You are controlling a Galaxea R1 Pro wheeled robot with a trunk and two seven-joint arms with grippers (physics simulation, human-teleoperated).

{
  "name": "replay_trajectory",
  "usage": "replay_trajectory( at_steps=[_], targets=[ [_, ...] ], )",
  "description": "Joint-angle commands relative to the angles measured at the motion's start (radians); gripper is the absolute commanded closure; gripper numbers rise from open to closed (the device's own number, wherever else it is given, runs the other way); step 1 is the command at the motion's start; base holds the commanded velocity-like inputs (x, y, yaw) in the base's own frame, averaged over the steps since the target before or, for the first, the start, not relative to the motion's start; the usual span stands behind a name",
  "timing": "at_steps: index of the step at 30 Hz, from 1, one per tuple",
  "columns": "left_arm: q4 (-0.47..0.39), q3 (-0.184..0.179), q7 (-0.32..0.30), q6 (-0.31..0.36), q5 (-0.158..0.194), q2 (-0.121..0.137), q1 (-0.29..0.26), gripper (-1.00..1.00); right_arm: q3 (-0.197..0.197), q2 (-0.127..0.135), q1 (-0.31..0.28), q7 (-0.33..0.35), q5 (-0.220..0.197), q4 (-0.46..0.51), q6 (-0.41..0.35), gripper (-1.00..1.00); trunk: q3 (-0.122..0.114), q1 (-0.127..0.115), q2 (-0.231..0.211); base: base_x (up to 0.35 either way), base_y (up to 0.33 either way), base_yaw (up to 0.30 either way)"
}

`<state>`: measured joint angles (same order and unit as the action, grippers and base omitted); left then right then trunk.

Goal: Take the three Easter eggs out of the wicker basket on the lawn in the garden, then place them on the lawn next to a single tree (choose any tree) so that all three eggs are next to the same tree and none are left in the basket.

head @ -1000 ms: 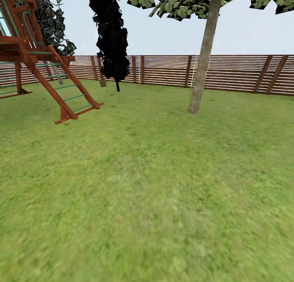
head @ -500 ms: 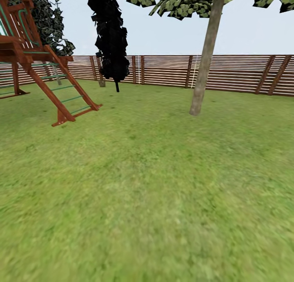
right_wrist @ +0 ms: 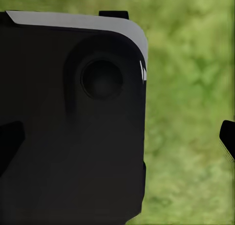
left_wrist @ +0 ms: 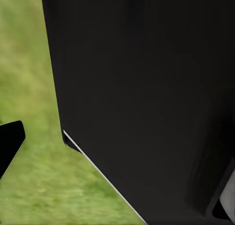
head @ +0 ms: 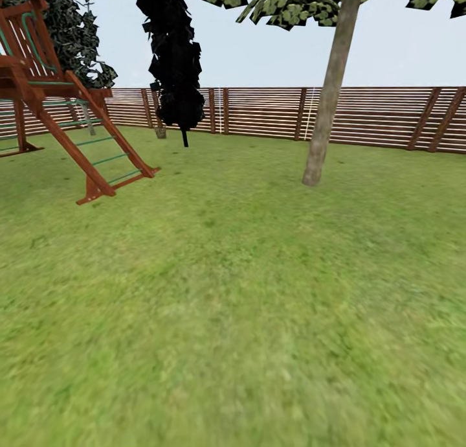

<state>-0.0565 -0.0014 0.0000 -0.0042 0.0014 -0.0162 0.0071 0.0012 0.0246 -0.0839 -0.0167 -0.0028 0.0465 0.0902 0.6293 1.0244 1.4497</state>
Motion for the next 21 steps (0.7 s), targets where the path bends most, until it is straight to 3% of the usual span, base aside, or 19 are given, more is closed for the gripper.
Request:
replay_trajectory(
  at_steps=[1, 21],
  targets=[
    [-0.002, 0.0, 0.0, 0.0, 0.0, 0.0, 0.001, -1.0, 0.0, 0.0, 0.0, -0.002, 0.0, -0.001, 0.003, -1.0, 0.001, 0.001, 0.0, 0.34, 0.0, 0.0],
    [-0.002, 0.0, 0.0, 0.0, 0.0, 0.0, 0.001, -1.0, 0.0, 0.0, 0.0, -0.002, 0.0, -0.001, 0.003, -1.0, 0.001, 0.001, 0.0, 0.34, 0.0, 0.0]
  ],
)
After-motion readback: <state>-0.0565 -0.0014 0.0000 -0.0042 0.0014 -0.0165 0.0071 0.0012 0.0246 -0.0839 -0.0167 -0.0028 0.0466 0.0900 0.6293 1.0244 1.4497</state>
